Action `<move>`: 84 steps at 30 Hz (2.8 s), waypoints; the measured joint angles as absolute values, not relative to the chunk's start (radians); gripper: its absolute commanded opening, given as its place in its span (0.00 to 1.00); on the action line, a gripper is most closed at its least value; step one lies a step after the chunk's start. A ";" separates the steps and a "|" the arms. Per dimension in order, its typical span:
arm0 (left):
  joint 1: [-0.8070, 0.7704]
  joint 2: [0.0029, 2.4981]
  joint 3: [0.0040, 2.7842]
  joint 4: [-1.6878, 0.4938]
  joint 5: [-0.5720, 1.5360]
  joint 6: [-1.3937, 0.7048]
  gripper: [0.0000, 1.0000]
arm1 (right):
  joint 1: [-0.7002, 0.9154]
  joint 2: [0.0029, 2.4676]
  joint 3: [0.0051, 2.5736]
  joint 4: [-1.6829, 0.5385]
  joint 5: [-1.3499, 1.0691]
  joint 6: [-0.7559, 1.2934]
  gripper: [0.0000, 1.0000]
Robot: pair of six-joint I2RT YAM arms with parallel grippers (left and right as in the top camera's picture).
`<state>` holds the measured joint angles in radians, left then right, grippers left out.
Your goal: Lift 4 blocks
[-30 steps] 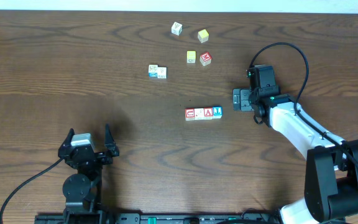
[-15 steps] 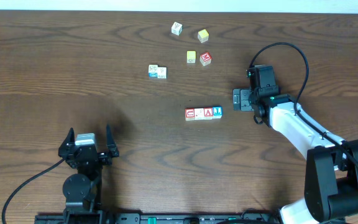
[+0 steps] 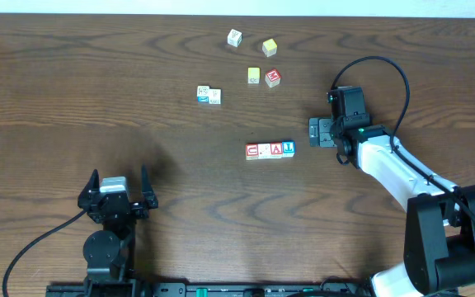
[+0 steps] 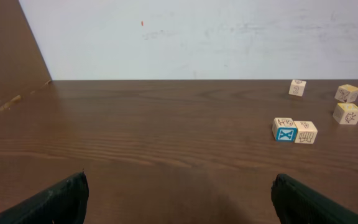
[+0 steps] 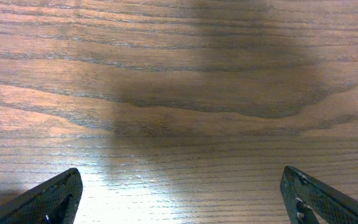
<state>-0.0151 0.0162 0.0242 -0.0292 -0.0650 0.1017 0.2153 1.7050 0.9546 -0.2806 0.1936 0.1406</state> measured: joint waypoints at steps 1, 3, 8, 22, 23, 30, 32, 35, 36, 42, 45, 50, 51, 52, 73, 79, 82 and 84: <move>-0.015 0.016 0.024 -0.029 -0.065 0.102 0.94 | 0.215 1.705 0.955 -0.280 0.194 0.141 0.99; -0.015 0.016 0.024 -0.029 -0.065 0.102 0.94 | 0.215 1.705 0.955 -0.280 0.194 0.141 0.99; -0.015 0.016 0.024 -0.029 -0.065 0.102 0.94 | 0.215 1.705 0.955 -0.281 0.194 0.141 0.99; -0.015 0.017 0.024 -0.029 -0.064 0.102 0.94 | 0.265 1.481 0.934 -0.340 0.249 0.119 0.99; -0.015 0.017 0.024 -0.029 -0.062 0.102 0.94 | 0.278 1.404 0.925 -0.320 0.264 0.113 0.99; -0.015 0.018 0.025 -0.030 -0.058 0.102 0.94 | 0.266 0.935 0.781 -0.109 0.323 0.094 0.99; -0.015 0.018 0.025 -0.030 -0.058 0.102 0.94 | 0.249 0.826 0.682 -0.018 0.325 0.093 0.99; -0.015 0.018 0.025 -0.030 -0.058 0.102 0.94 | 0.213 0.639 0.469 0.096 0.309 0.091 0.99; -0.015 0.018 0.025 -0.030 -0.057 0.102 0.94 | 0.208 0.604 0.429 0.112 0.302 0.091 0.99; -0.015 0.018 0.025 -0.030 -0.057 0.102 0.94 | 0.123 0.339 0.203 0.148 0.180 0.082 0.99; -0.015 0.018 0.025 -0.030 -0.057 0.102 0.94 | 0.068 0.252 0.158 0.153 0.084 0.067 0.99; -0.015 0.018 0.025 -0.030 -0.058 0.102 0.94 | 0.008 0.151 0.109 0.127 -0.070 0.049 0.99; -0.015 0.018 0.025 -0.030 -0.058 0.102 0.94 | 0.006 0.134 0.101 0.115 -0.087 0.047 0.99; -0.015 0.018 0.025 -0.030 -0.058 0.102 0.94 | 0.004 0.119 0.092 0.105 -0.102 0.044 0.99; -0.015 0.018 0.025 -0.030 -0.058 0.102 0.94 | 0.022 0.012 0.008 -0.065 -0.050 0.125 0.99; -0.015 0.018 0.025 -0.030 -0.057 0.102 0.94 | 0.023 0.012 0.007 -0.070 -0.044 0.109 0.99; -0.015 0.018 0.025 -0.030 -0.058 0.102 0.94 | 0.023 0.012 0.007 -0.070 -0.044 0.098 0.99; -0.015 0.018 0.025 -0.030 -0.058 0.102 0.94 | 0.023 0.012 0.007 -0.070 -0.043 0.095 0.99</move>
